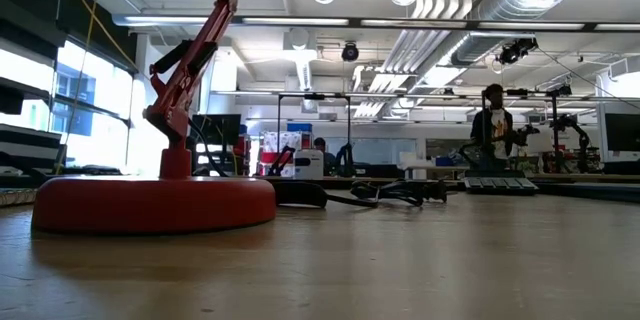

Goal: Screw lightbulb
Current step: Insert the white lightbulb into the red lamp

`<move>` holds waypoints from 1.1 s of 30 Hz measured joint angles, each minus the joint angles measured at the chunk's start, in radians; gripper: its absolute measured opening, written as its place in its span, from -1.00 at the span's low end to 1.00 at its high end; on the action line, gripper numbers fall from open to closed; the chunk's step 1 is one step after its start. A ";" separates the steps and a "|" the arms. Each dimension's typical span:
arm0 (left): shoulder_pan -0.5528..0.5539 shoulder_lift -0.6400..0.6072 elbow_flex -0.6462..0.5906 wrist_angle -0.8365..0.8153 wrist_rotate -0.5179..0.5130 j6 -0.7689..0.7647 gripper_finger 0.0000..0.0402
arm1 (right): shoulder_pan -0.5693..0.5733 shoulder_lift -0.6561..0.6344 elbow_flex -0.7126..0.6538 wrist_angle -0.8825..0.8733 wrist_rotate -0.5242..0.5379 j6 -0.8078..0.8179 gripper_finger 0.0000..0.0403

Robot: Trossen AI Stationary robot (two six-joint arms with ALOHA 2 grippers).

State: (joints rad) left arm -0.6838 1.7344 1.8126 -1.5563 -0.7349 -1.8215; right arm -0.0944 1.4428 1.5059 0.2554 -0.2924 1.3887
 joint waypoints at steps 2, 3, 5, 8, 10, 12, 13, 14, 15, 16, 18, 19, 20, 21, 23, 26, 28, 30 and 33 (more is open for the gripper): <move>0.000 0.000 0.000 0.000 0.000 0.000 -1.00 | 0.000 0.013 -0.002 -0.004 0.001 0.006 0.70; 0.000 0.000 0.000 0.000 0.000 0.000 -1.00 | 0.001 0.015 -0.002 -0.003 0.001 0.012 0.70; 0.000 0.000 0.000 0.000 0.000 0.000 -1.00 | 0.000 0.014 -0.002 0.022 0.006 0.027 0.70; 0.000 0.000 0.000 0.001 0.000 0.000 -1.00 | 0.000 0.009 -0.002 0.031 0.009 0.030 0.70; 0.000 0.000 0.000 0.001 0.000 0.000 -1.00 | 0.000 0.012 -0.002 0.031 0.011 0.051 0.70; 0.000 0.000 0.000 0.001 0.000 0.000 -1.00 | 0.004 0.012 -0.002 0.031 0.012 0.069 0.70; 0.000 0.000 0.000 0.001 0.000 0.000 -1.00 | 0.005 0.012 -0.002 0.032 0.013 0.070 0.70; 0.000 0.000 0.000 0.001 0.000 0.000 -1.00 | 0.005 0.012 -0.002 0.033 0.016 0.070 0.70; 0.001 0.000 0.000 0.001 0.000 0.000 -1.00 | 0.006 0.012 -0.002 0.035 0.025 0.070 0.70; 0.001 0.000 0.000 0.001 0.000 0.000 -1.00 | 0.006 0.012 -0.002 0.040 0.031 0.070 0.70; 0.001 0.000 0.000 0.001 0.000 0.000 -1.00 | 0.006 0.012 -0.002 0.052 0.043 0.072 0.70; 0.001 0.000 0.000 0.001 0.000 0.000 -1.00 | 0.006 0.011 -0.002 0.053 0.045 0.078 0.70; 0.001 0.000 0.000 0.002 0.000 0.000 -1.00 | 0.006 0.011 -0.002 0.051 0.046 0.083 0.70; 0.001 0.000 0.000 0.002 0.000 0.000 -1.00 | 0.007 0.010 -0.002 0.049 0.046 0.088 0.70; 0.001 0.000 0.000 0.002 0.000 0.000 -1.00 | 0.013 0.014 -0.002 0.043 0.046 0.095 0.70; 0.001 0.000 0.000 0.003 0.000 0.000 -1.00 | 0.022 0.021 -0.002 0.040 0.043 0.096 0.70; 0.001 0.000 0.000 0.003 -0.001 0.000 -1.00 | 0.030 0.034 -0.002 0.058 0.037 0.097 0.70; 0.001 0.000 0.000 0.003 -0.001 0.000 -1.00 | 0.031 0.052 0.003 0.093 0.036 0.104 0.70; 0.001 0.000 0.000 0.004 -0.001 0.000 -1.00 | 0.030 0.091 0.084 0.087 0.026 0.082 0.70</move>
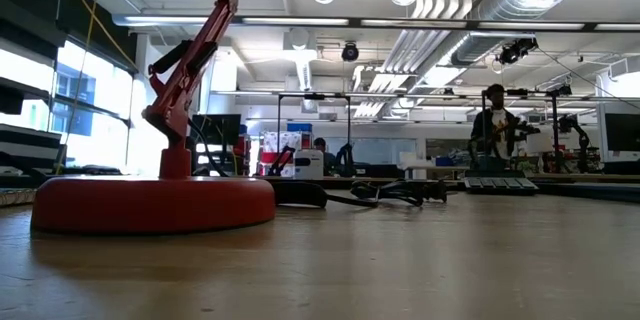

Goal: Screw lightbulb
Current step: Insert the white lightbulb into the red lamp

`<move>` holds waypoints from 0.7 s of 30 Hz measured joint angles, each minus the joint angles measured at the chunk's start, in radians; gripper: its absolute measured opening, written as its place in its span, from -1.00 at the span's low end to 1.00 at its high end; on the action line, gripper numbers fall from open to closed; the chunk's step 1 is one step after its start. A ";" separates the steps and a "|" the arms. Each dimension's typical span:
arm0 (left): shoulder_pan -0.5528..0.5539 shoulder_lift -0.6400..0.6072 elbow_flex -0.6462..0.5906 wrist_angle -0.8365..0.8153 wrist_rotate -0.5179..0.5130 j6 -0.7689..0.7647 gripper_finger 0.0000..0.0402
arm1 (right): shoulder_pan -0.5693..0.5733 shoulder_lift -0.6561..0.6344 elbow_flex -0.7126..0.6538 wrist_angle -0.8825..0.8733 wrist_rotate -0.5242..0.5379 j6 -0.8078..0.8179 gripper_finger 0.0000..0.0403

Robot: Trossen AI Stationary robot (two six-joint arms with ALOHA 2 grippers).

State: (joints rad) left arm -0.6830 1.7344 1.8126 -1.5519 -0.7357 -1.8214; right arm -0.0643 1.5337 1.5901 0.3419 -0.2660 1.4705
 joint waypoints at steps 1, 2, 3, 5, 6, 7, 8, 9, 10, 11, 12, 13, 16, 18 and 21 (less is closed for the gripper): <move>0.000 0.000 0.000 0.000 0.000 0.000 -1.00 | 0.000 0.019 0.041 -0.028 -0.025 -0.014 0.70; 0.000 0.000 0.000 0.000 0.000 0.000 -1.00 | 0.000 0.038 0.083 -0.061 -0.048 -0.026 0.70; 0.000 0.000 0.000 0.001 0.000 0.000 -1.00 | 0.004 0.061 0.124 -0.099 -0.061 -0.043 0.70; 0.000 0.000 0.000 0.001 0.000 -0.002 -1.00 | 0.006 0.101 0.204 -0.179 -0.089 -0.091 0.70; 0.000 0.000 0.000 0.002 0.000 -0.006 -1.00 | 0.007 0.116 0.239 -0.221 -0.097 -0.110 0.70; -0.001 0.000 0.000 0.003 0.000 -0.008 -1.00 | 0.007 0.127 0.272 -0.252 -0.101 -0.128 0.70; -0.004 0.000 0.000 0.004 0.000 -0.007 -1.00 | 0.007 0.135 0.301 -0.284 -0.102 -0.144 0.70; -0.006 0.000 0.000 0.004 0.000 -0.007 -1.00 | 0.003 0.141 0.324 -0.316 -0.101 -0.159 0.70; -0.007 0.000 0.000 0.004 0.000 -0.007 -1.00 | 0.000 0.146 0.344 -0.344 -0.096 -0.168 0.70; -0.007 0.000 0.000 0.004 0.000 -0.007 -1.00 | -0.004 0.149 0.355 -0.364 -0.089 -0.175 0.70; -0.007 0.000 0.000 0.004 0.000 -0.008 -1.00 | -0.009 0.150 0.359 -0.374 -0.087 -0.185 0.70; -0.007 0.000 0.000 0.003 0.000 -0.007 -1.00 | -0.014 0.150 0.359 -0.380 -0.084 -0.190 0.70; -0.007 0.000 0.000 0.002 0.000 -0.007 -1.00 | -0.024 0.145 0.359 -0.414 -0.082 -0.206 0.70; -0.007 0.000 0.000 0.002 0.000 -0.007 -1.00 | -0.031 0.142 0.359 -0.449 -0.083 -0.254 0.70; -0.007 0.000 0.000 0.002 0.000 -0.007 -1.00 | -0.041 0.141 0.359 -0.499 -0.104 -0.268 0.70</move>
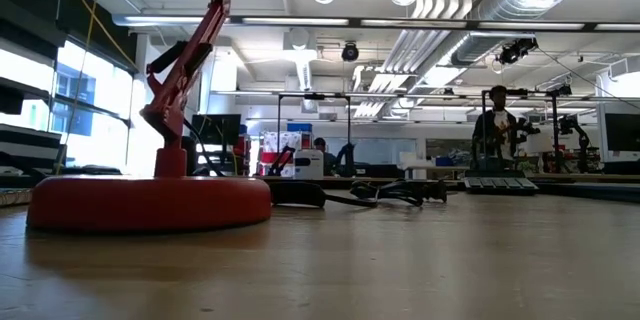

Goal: Screw lightbulb
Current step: Insert the white lightbulb into the red lamp

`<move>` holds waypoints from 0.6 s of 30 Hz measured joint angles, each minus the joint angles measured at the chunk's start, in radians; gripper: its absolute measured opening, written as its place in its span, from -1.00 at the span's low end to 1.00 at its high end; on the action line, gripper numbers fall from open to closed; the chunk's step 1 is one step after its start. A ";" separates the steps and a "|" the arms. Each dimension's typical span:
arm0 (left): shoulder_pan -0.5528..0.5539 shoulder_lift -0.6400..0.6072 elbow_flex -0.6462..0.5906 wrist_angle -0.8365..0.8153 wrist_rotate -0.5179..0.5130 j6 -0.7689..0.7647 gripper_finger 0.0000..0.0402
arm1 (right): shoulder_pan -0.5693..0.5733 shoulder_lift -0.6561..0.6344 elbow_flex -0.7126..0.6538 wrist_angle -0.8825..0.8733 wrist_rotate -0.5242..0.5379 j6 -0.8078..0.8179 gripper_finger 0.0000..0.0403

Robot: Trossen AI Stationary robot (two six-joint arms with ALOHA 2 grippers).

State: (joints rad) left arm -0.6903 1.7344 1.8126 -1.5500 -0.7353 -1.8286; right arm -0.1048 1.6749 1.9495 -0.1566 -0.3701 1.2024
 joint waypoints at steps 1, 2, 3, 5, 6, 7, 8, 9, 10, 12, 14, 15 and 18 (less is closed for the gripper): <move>0.000 0.000 0.000 0.000 0.000 0.000 -1.00 | -0.001 0.000 0.000 -0.005 0.002 -0.004 0.70; 0.000 0.000 0.000 0.000 0.000 0.000 -1.00 | -0.002 0.000 0.000 -0.008 0.000 -0.003 0.70; 0.000 0.000 0.000 0.000 0.000 0.000 -1.00 | -0.007 -0.001 0.000 -0.008 -0.003 -0.003 0.70; 0.000 0.000 0.000 0.001 0.000 0.000 -1.00 | -0.014 -0.010 0.000 -0.019 -0.006 -0.007 0.70; -0.001 0.000 0.000 0.001 0.000 0.000 -1.00 | -0.020 -0.017 0.000 -0.029 -0.009 -0.021 0.70; -0.002 0.000 0.000 0.001 0.000 0.000 -1.00 | -0.028 -0.029 0.000 -0.044 -0.007 -0.027 0.70; -0.004 0.000 0.000 0.001 0.000 -0.001 -1.00 | -0.035 -0.042 0.000 -0.064 -0.002 -0.035 0.70; -0.004 0.000 0.000 0.001 0.000 -0.003 -1.00 | -0.042 -0.055 0.000 -0.070 0.004 -0.049 0.70; -0.005 0.000 0.000 0.002 0.000 -0.003 -1.00 | -0.050 -0.069 0.000 -0.074 0.014 -0.057 0.70; -0.005 0.000 0.000 0.001 -0.001 -0.003 -1.00 | -0.056 -0.084 0.000 -0.070 0.041 -0.069 0.70; -0.005 0.000 0.000 0.000 -0.004 -0.002 -1.00 | -0.063 -0.084 0.001 -0.059 0.013 -0.053 0.70; -0.005 0.000 0.000 -0.002 -0.005 -0.002 -1.00 | -0.065 -0.082 0.001 -0.071 -0.005 -0.047 0.70; -0.004 0.000 0.000 -0.006 -0.007 -0.001 -1.00 | -0.044 -0.072 -0.001 -0.134 -0.016 -0.062 0.70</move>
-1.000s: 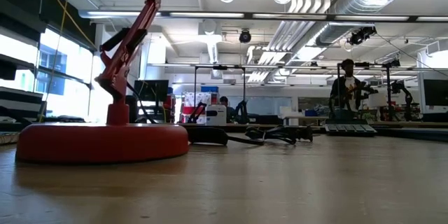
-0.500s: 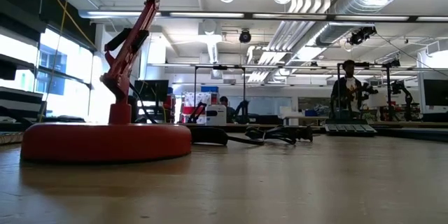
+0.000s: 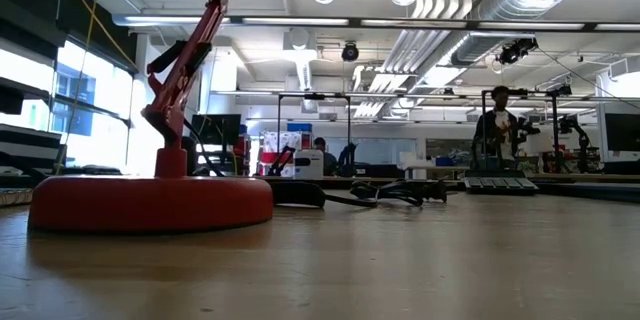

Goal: Screw lightbulb
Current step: Insert the white lightbulb into the red lamp

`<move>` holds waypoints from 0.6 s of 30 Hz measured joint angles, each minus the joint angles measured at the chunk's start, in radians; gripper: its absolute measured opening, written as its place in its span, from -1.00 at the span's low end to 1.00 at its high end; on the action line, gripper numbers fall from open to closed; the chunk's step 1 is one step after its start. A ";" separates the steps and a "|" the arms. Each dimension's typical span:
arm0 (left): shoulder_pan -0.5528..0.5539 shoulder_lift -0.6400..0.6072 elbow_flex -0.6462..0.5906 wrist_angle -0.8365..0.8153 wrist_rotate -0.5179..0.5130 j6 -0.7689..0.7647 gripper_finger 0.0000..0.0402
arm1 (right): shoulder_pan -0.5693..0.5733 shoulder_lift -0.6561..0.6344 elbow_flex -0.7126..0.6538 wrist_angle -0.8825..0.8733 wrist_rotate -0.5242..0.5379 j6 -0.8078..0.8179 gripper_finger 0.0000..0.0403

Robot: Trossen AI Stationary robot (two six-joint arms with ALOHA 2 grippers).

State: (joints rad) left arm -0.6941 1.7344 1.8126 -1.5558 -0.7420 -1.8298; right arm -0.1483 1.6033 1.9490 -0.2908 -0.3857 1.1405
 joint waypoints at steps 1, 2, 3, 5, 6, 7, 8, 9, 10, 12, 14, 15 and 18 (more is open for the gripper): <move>0.000 0.000 0.000 0.000 0.000 0.000 -1.00 | 0.004 0.000 -0.001 -0.020 0.006 -0.001 0.70; 0.000 0.000 0.000 0.000 0.000 0.000 -1.00 | 0.006 0.000 -0.001 -0.023 0.015 -0.001 0.70; 0.000 0.000 0.000 0.000 0.000 0.000 -1.00 | 0.007 0.000 -0.001 -0.021 0.017 0.001 0.70; 0.000 0.000 0.000 0.003 0.000 -0.001 -1.00 | 0.005 0.000 -0.001 0.020 0.023 0.011 0.70; 0.000 0.000 0.000 0.005 0.000 -0.001 -1.00 | 0.005 0.000 -0.001 0.039 0.026 0.022 0.70; 0.000 0.000 0.000 0.007 0.000 -0.001 -1.00 | 0.004 0.000 -0.001 0.055 0.027 0.038 0.70; 0.000 0.000 0.000 0.008 0.000 -0.001 -1.00 | 0.004 0.000 -0.001 0.067 0.027 0.054 0.70; 0.000 0.000 0.000 0.008 -0.001 -0.001 -1.00 | 0.004 0.000 -0.001 0.071 0.025 0.061 0.70; 0.000 0.000 0.000 0.008 -0.001 -0.001 -1.00 | 0.008 0.000 -0.001 0.070 0.016 0.068 0.70; 0.000 0.000 0.000 0.008 -0.001 -0.001 -1.00 | 0.023 0.007 -0.001 0.069 0.000 0.074 0.70; 0.000 0.000 0.000 0.008 -0.001 -0.002 -1.00 | 0.040 0.016 -0.001 0.056 -0.008 0.074 0.70; 0.000 0.000 0.000 0.008 -0.002 -0.002 -1.00 | 0.046 0.021 -0.001 0.063 -0.008 0.076 0.70; 0.000 0.000 0.000 0.008 -0.002 -0.002 -1.00 | 0.048 0.032 -0.001 0.092 -0.004 0.093 0.70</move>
State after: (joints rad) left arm -0.6941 1.7344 1.8126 -1.5474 -0.7438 -1.8320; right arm -0.1004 1.6349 1.9484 -0.1992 -0.3900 1.2333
